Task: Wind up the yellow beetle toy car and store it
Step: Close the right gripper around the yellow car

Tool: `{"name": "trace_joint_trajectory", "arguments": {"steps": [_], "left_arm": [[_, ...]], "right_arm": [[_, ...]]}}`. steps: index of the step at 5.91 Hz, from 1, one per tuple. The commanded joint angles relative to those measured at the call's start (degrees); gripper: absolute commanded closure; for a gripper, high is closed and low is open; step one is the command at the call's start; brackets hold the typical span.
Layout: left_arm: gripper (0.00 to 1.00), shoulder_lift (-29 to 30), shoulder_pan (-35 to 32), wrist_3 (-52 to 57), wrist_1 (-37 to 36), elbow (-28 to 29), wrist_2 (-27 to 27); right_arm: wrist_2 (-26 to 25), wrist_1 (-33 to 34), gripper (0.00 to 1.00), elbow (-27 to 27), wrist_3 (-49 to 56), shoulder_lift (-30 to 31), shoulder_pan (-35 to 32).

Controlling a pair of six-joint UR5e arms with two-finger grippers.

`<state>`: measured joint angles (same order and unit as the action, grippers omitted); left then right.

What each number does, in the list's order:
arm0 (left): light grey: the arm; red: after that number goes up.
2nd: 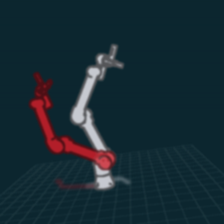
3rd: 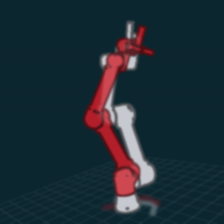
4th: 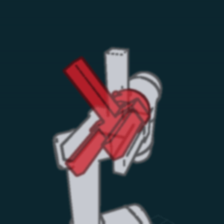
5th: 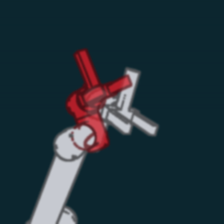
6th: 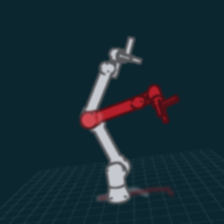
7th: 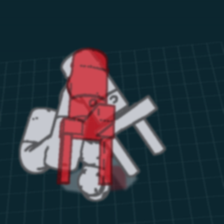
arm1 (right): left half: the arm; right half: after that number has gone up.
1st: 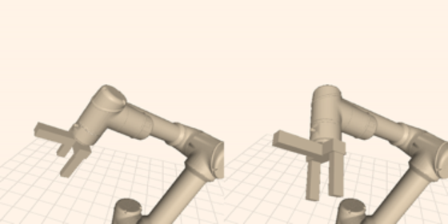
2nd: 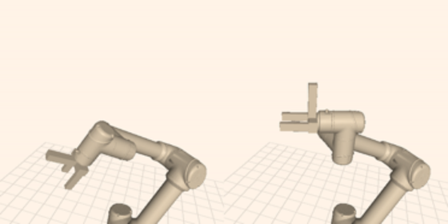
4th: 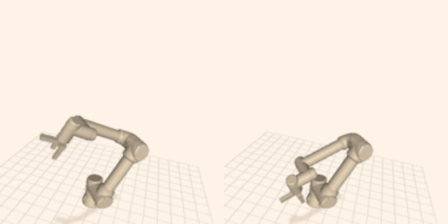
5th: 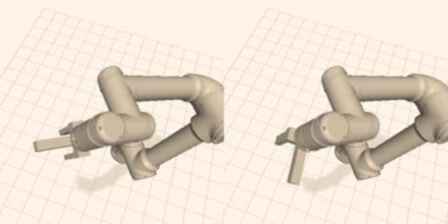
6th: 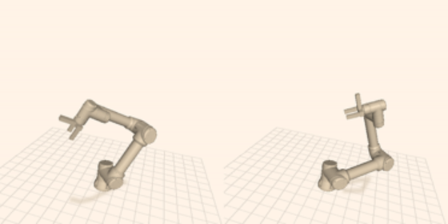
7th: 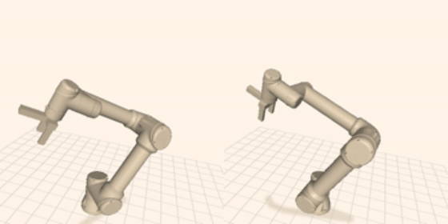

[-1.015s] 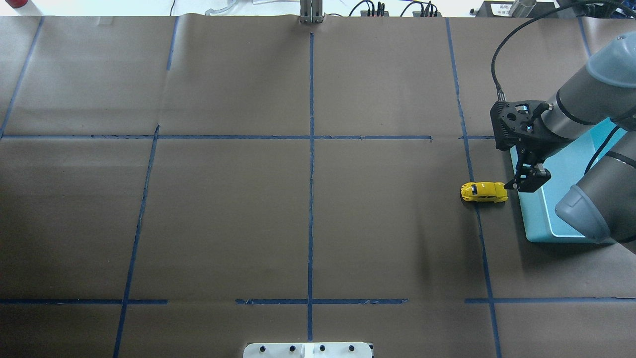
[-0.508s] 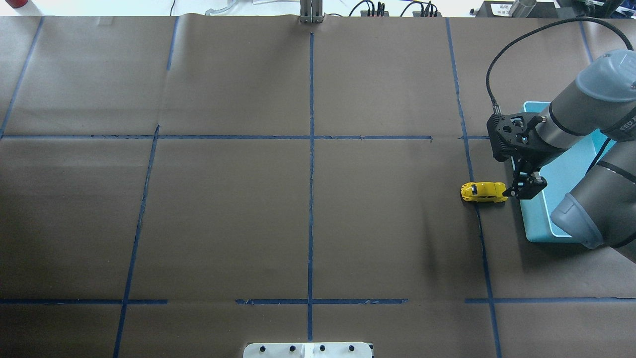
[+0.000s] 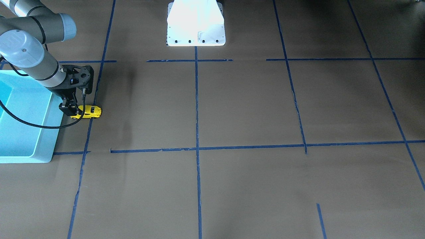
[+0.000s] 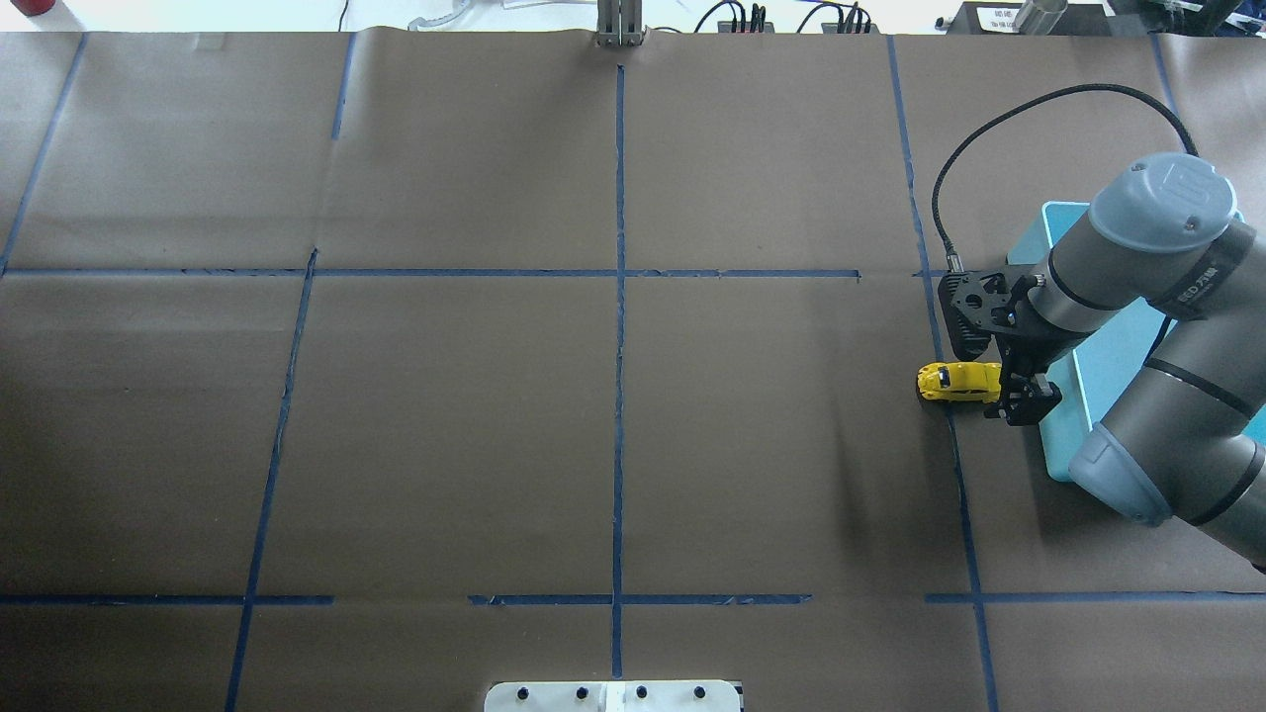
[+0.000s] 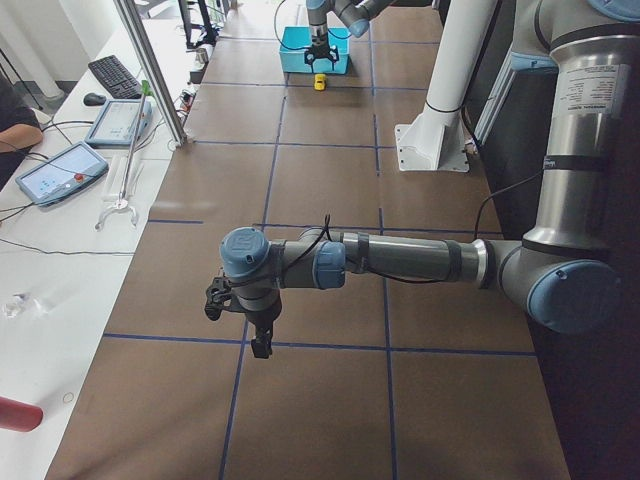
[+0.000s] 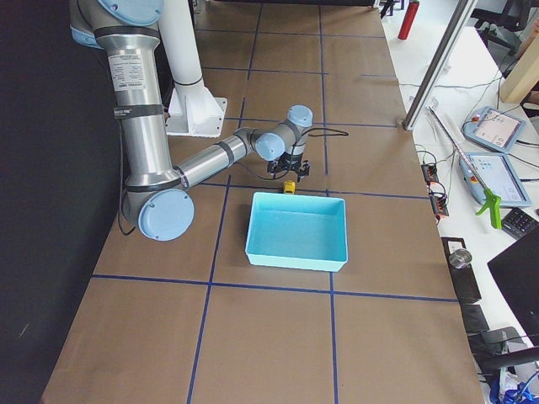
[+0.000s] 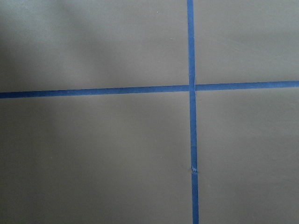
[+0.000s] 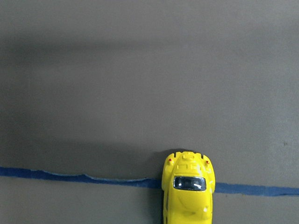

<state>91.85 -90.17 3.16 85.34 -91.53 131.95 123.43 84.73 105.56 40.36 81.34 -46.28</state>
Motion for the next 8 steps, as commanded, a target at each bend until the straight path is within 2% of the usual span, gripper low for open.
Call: {"name": "trace_joint_trajectory", "arguments": {"steps": [1,3,7,8], "left_arm": [[0.00,-0.09,0.00,0.00,0.00,-0.05,0.06],[0.00,-0.09,0.00,0.00,0.00,-0.14,0.06],[0.00,0.00,0.00,0.00,0.00,-0.31,0.06],[0.00,0.00,0.00,0.00,0.00,-0.31,0.06]], "right_arm": [[-2.74,0.00,0.00,0.09,-3.85,-0.04,0.48],[-5.47,0.00,0.00,0.00,-4.94,0.05,2.68],[-6.89,-0.27,0.00,-2.36,-4.50,-0.21,3.56],[-6.98,-2.01,0.00,-3.59,-4.50,-0.21,3.57]]}}
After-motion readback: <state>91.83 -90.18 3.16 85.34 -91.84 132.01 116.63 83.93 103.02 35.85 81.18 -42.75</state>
